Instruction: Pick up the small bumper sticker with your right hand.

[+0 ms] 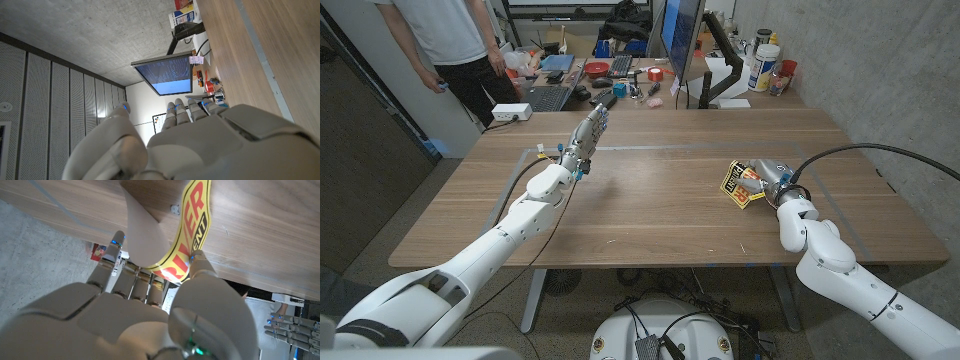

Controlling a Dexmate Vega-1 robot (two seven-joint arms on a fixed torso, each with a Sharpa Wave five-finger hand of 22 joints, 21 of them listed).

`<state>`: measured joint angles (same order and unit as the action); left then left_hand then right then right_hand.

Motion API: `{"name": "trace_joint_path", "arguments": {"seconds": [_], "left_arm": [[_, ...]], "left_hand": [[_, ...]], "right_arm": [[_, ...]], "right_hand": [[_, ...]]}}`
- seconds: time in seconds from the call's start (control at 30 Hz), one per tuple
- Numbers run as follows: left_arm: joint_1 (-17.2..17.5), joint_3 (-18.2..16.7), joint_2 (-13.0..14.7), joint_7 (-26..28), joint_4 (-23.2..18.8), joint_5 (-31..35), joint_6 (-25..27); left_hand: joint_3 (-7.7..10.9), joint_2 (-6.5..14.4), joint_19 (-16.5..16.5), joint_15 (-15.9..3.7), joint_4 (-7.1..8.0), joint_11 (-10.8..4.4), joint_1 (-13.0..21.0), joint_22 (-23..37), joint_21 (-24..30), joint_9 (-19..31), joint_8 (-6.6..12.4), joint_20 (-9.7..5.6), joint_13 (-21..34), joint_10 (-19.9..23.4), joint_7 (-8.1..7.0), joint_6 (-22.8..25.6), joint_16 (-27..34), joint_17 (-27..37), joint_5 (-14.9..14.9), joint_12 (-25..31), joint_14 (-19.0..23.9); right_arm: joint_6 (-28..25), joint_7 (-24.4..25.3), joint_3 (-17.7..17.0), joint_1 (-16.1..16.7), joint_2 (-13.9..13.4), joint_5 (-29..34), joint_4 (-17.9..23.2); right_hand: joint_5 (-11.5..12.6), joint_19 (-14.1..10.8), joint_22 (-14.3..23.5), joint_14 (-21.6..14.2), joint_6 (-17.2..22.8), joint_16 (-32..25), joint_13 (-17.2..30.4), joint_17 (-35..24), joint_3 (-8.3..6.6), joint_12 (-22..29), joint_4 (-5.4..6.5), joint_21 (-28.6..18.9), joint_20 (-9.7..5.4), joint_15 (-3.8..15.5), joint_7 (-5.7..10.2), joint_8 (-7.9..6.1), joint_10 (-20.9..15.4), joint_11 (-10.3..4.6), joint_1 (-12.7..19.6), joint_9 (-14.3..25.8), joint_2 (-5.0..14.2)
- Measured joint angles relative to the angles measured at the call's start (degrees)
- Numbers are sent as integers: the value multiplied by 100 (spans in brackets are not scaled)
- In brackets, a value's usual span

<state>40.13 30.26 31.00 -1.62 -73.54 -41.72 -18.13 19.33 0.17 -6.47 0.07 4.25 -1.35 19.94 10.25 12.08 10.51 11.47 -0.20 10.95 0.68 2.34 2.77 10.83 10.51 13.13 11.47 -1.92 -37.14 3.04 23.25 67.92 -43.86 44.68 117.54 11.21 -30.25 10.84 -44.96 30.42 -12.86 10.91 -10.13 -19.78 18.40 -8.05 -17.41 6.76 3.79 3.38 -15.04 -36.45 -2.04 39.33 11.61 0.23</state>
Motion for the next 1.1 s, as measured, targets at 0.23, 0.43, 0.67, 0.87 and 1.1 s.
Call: {"name": "trace_joint_path", "arguments": {"seconds": [0.23, 0.43, 0.67, 0.87, 1.1], "left_arm": [[0, -6, -4, -9, 1, 0, -1], [4, -9, -5, -15, -11, 4, -8], [23, -12, 0, -12, -52, 11, -10], [33, -15, 16, -3, -80, 13, -9], [53, -16, 51, 17, -128, 14, -10]], "left_hand": [[0, 0, 0, 0, 0, 0, 0, 0, 0, 0, 0, 0, 0, 0, 0, 0, 0, 0, 0, 0, 0], [-27, 0, 0, 0, -4, 0, 0, 0, 0, 0, 0, 0, 0, 0, 0, 0, 0, 0, -22, 0, 0], [-32, 0, 0, 0, 2, 0, 0, 0, 0, 0, 0, 0, 0, 0, 0, 0, 0, 0, -22, 0, 0], [-32, 0, 0, 0, 1, 0, 0, 0, -6, 0, 0, 0, 0, 0, 0, 0, 0, 0, -22, 0, 0], [-31, 0, 0, 0, 2, 0, 0, 0, -5, 0, 0, 0, 0, 0, 0, 0, 0, 0, -22, 0, 0]], "right_arm": [[25, 1, -56, 46, -9, 32, 81], [45, 14, -165, 126, -27, 67, 221], [73, 36, -254, 187, -30, 112, 316], [115, 47, -307, 215, -30, 151, 368], [183, 58, -360, 241, -31, 209, 417]], "right_hand": [[0, 0, 0, -30, 0, 0, 0, 1, 0, 0, 0, 0, 0, 31, 0, 0, -72, -32, 0, -1, 0], [0, -31, 0, -52, 0, 45, 0, 0, 0, 0, 0, 0, 32, 53, 0, -1, -82, -41, 0, -1, 0], [-23, -30, 0, -61, -1, 45, 0, 0, 0, 0, 0, 0, 31, 62, 0, 22, -82, -41, 0, -1, 0], [-23, -30, 0, -60, 31, 45, 0, 0, 0, 0, 0, 0, 31, 61, -32, 22, -102, -20, 0, -1, 0], [-23, -73, -1, -82, 61, 45, 0, 0, 0, 0, 0, 0, -11, 84, -62, 22, -104, -22, 23, -2, 23]]}}
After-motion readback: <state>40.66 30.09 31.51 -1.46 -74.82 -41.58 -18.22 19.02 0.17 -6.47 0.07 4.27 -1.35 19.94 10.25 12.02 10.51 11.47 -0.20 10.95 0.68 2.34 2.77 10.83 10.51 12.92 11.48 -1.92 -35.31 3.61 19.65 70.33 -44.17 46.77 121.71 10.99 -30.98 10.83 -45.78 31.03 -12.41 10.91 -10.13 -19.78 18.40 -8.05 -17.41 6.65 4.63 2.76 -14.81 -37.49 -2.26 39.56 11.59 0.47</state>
